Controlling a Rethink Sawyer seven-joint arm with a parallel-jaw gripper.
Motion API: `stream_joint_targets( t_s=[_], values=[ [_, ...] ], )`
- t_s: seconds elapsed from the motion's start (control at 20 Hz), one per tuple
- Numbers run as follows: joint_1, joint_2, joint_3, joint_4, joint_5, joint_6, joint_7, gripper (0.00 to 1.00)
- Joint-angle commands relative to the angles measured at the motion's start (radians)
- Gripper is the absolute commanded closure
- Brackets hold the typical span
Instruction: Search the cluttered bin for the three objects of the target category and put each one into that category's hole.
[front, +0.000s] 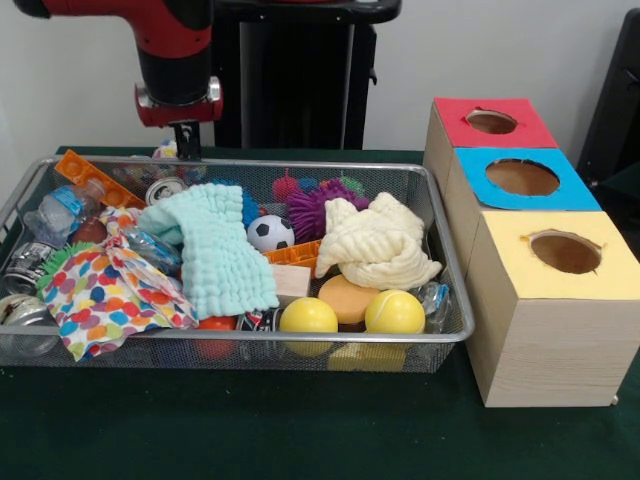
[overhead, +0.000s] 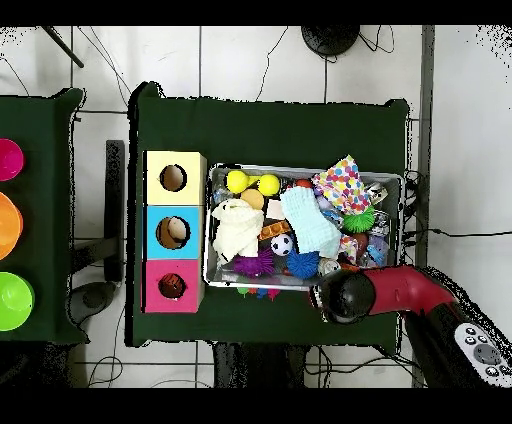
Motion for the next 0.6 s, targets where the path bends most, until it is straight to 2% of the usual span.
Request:
stream_joint_targets(
  t_s=[0.05,0.25,0.45,0.6],
  values=[
    [-0.017,-0.232,0.181,0.009,0.163,0.143,-0.244,1.00],
    [0.024,-0.332,0.177,0.077,0.228,0.177,-0.152,1.00],
    [0.074,-0.417,0.150,0.140,0.271,0.168,-0.076,1.00],
    [0.098,-0.446,0.131,0.175,0.296,0.143,-0.055,1.00]
  ],
)
